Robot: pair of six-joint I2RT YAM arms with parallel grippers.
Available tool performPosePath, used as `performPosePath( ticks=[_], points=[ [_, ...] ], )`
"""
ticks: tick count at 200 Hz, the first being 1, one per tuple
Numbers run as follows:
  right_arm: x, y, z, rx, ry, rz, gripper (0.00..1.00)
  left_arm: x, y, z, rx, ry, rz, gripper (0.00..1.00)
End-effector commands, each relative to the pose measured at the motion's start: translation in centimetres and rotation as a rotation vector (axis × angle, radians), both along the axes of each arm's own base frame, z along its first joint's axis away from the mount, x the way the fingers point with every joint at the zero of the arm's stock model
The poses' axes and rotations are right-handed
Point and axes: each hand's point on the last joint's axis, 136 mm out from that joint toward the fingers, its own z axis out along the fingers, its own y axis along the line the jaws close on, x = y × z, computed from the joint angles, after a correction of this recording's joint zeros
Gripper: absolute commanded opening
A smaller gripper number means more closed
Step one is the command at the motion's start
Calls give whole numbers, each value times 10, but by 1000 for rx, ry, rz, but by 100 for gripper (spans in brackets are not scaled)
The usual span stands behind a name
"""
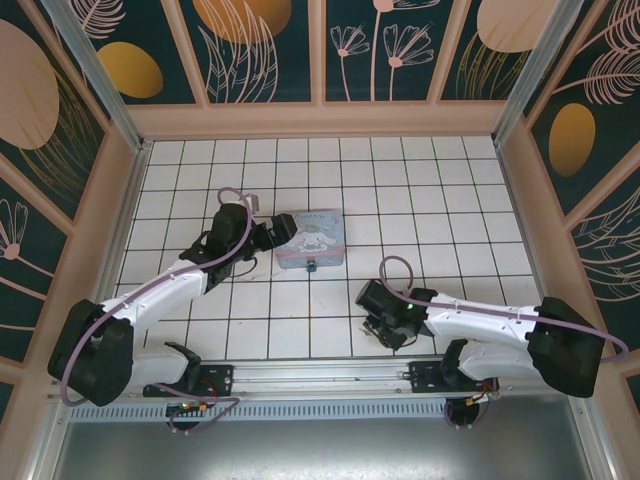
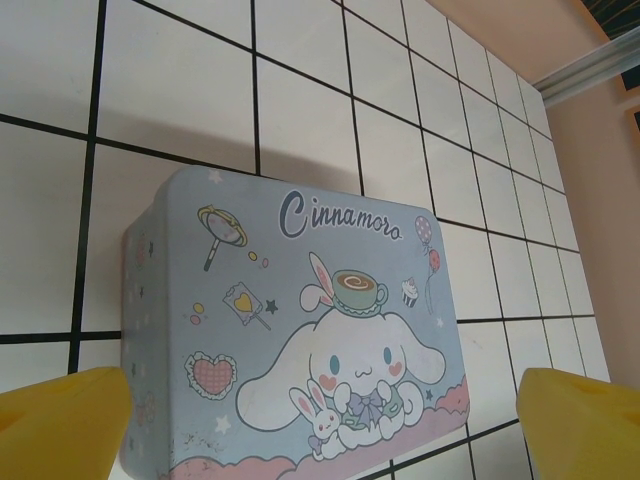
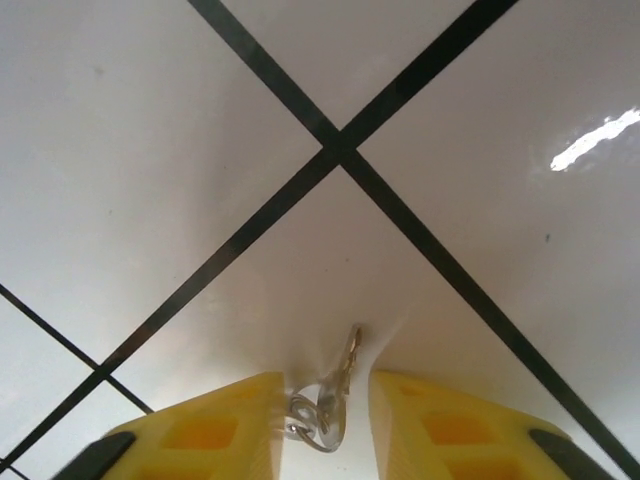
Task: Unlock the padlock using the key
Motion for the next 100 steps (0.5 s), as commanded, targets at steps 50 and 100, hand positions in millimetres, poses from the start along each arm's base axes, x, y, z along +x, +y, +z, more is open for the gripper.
performPosePath(
  ticks=[50, 100],
  points=[
    [12, -1, -15, -30, -54, 49, 0, -2, -4, -2, -26, 10, -14, 99],
    [72, 23, 34, -7, -315, 170, 0, -3, -2, 6, -22, -3, -7, 99]
  ],
)
